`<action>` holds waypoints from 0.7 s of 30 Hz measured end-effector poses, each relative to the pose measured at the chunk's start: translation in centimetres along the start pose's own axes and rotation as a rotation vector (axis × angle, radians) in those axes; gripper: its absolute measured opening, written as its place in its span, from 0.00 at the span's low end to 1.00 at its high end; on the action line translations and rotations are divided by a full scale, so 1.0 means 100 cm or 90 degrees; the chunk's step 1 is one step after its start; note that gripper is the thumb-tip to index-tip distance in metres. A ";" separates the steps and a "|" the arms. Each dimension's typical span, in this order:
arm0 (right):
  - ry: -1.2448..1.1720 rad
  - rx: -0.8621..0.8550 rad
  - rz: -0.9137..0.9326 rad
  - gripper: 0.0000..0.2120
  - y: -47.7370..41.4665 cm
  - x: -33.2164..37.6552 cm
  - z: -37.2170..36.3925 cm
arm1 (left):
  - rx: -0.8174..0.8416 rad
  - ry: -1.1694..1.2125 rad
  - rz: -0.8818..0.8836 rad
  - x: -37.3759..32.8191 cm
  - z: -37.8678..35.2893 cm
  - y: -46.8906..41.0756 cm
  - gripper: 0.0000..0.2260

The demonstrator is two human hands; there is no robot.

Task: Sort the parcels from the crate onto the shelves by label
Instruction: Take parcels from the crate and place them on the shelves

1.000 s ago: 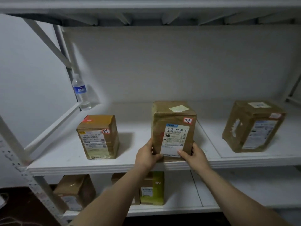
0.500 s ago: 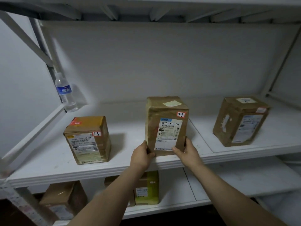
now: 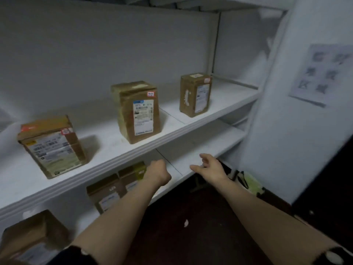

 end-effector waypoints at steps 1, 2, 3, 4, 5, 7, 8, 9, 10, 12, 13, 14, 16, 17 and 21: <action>0.008 -0.019 -0.017 0.32 0.019 -0.014 0.013 | 0.024 -0.038 -0.033 -0.015 -0.015 0.008 0.19; 0.016 -0.039 -0.036 0.32 0.039 -0.028 0.029 | 0.052 -0.063 -0.065 -0.032 -0.030 0.018 0.20; 0.023 -0.064 -0.053 0.31 0.058 -0.042 0.047 | 0.081 -0.078 -0.095 -0.051 -0.044 0.028 0.22; 0.029 -0.093 -0.075 0.30 0.078 -0.056 0.066 | 0.103 -0.091 -0.128 -0.072 -0.057 0.039 0.23; 0.032 -0.128 -0.099 0.30 0.099 -0.070 0.088 | 0.116 -0.110 -0.165 -0.095 -0.068 0.051 0.23; 0.040 -0.207 -0.150 0.30 0.143 -0.096 0.134 | 0.118 -0.152 -0.243 -0.143 -0.087 0.077 0.29; 0.044 -0.247 -0.173 0.30 0.166 -0.108 0.157 | 0.109 -0.172 -0.282 -0.167 -0.094 0.095 0.33; 0.046 -0.286 -0.190 0.30 0.190 -0.118 0.179 | 0.096 -0.181 -0.323 -0.192 -0.100 0.113 0.36; 0.044 -0.322 -0.204 0.30 0.213 -0.128 0.199 | 0.081 -0.182 -0.363 -0.216 -0.105 0.133 0.37; 0.025 -0.388 -0.225 0.31 0.259 -0.145 0.236 | 0.055 -0.179 -0.441 -0.263 -0.118 0.172 0.38; 0.013 -0.419 -0.234 0.31 0.282 -0.154 0.253 | 0.045 -0.182 -0.477 -0.287 -0.126 0.191 0.39; 0.002 -0.449 -0.243 0.31 0.305 -0.163 0.270 | 0.039 -0.183 -0.512 -0.310 -0.136 0.211 0.40; -0.008 -0.502 -0.264 0.31 0.353 -0.182 0.304 | 0.038 -0.179 -0.571 -0.356 -0.158 0.253 0.41; -0.012 -0.526 -0.273 0.31 0.378 -0.191 0.321 | 0.042 -0.176 -0.594 -0.378 -0.171 0.276 0.42; -0.028 -0.610 -0.311 0.30 0.495 -0.235 0.395 | 0.092 -0.180 -0.668 -0.467 -0.241 0.382 0.45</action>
Point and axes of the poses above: each hand's wrist, its own y-axis away from the middle knuckle, its own z-axis out of the back of the hand, x = y × z, the point moved 8 cm from there along -y, towards the middle knuckle, and after that the axes turned 4 degrees about z, right-handed, at the moved point
